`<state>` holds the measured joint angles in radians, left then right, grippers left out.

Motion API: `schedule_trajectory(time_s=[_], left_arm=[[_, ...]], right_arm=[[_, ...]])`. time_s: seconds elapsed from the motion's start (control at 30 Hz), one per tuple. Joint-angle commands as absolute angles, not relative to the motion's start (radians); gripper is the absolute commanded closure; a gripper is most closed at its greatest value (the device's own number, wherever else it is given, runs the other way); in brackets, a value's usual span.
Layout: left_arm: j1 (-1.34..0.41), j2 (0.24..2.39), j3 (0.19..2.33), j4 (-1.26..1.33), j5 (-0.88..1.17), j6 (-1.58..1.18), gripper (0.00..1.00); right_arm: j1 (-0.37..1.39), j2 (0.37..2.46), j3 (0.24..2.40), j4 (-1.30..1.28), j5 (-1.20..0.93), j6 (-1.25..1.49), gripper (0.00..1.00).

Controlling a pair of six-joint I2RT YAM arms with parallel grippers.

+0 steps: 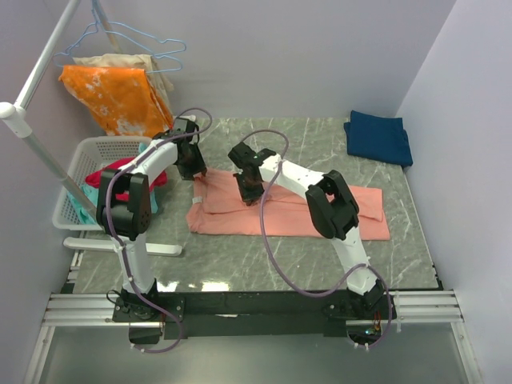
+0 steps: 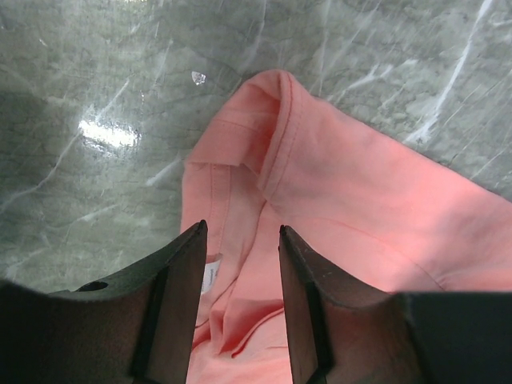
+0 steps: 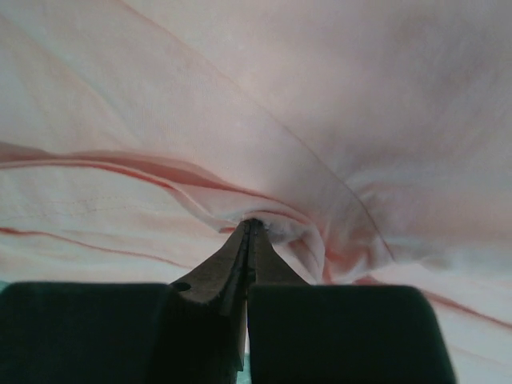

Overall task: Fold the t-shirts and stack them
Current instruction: Fold the tshirt

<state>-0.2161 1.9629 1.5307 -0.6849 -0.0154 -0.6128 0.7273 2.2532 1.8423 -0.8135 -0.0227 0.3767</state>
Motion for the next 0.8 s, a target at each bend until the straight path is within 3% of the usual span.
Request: schedule_trajectory(time_s=[0.0, 0.47, 0.77], left_arm=[[-0.212, 1.936, 1.525, -0.669, -0.017, -0.604, 0.53], [-0.212, 2.011, 1.572, -0.670, -0.025, -0.617, 0.54], [-0.212, 2.039, 1.597, -0.667, -0.028, -0.623, 0.55]], right_arm=[[0.755, 2.135, 1.767, -0.838, 0.018, 0.385, 1.00], [0.856, 2.002, 1.620, -0.850, -0.029, 0.462, 1.00], [0.865, 2.000, 1.560, -0.942, 0.072, 0.540, 1.00]])
